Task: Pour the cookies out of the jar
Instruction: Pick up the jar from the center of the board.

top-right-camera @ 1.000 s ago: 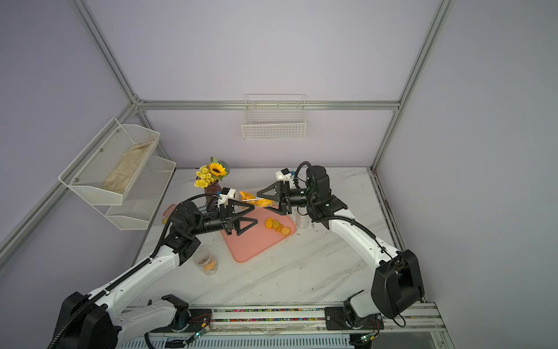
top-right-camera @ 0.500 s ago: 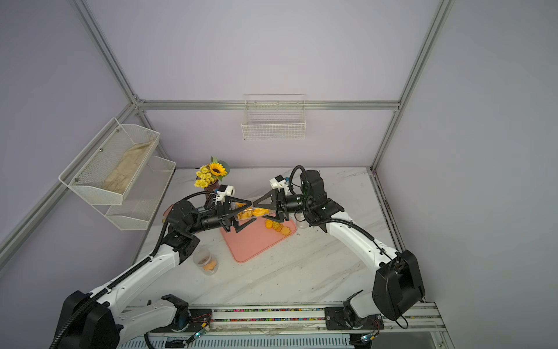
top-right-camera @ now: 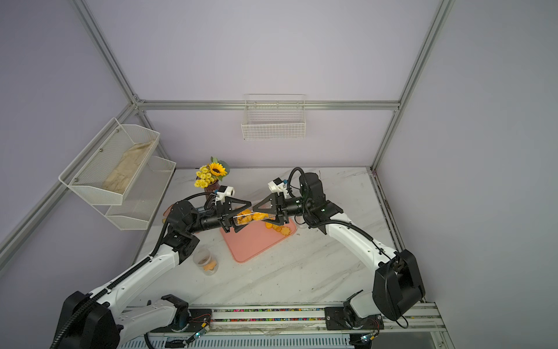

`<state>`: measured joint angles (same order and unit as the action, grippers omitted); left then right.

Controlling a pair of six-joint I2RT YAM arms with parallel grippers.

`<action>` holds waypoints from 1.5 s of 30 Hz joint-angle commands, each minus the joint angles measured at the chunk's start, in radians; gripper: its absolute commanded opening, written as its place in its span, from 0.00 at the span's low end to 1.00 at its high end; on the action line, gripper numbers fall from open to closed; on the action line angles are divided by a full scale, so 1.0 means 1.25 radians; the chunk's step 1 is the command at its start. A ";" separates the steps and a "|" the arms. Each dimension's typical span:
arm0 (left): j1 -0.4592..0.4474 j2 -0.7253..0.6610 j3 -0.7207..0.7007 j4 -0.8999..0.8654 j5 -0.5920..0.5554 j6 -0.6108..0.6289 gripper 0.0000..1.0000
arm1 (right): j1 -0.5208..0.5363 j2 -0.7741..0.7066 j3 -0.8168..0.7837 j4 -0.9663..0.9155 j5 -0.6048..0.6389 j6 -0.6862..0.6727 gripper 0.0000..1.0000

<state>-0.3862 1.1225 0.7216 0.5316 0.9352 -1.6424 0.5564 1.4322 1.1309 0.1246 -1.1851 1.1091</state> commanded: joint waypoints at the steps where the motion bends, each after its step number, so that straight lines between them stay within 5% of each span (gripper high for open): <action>1: 0.004 -0.045 0.021 0.084 0.004 -0.007 0.76 | 0.003 -0.001 -0.004 -0.041 0.031 -0.014 0.63; 28: 0.008 -0.014 0.003 0.122 0.012 -0.020 0.61 | 0.002 0.018 0.034 -0.076 0.038 -0.028 0.67; 45: 0.018 0.011 -0.006 0.143 0.034 -0.029 0.60 | 0.002 0.021 0.055 -0.085 0.046 -0.027 0.97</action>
<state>-0.3679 1.1481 0.7212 0.5888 0.9421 -1.6695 0.5571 1.4422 1.1702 0.0547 -1.1522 1.0714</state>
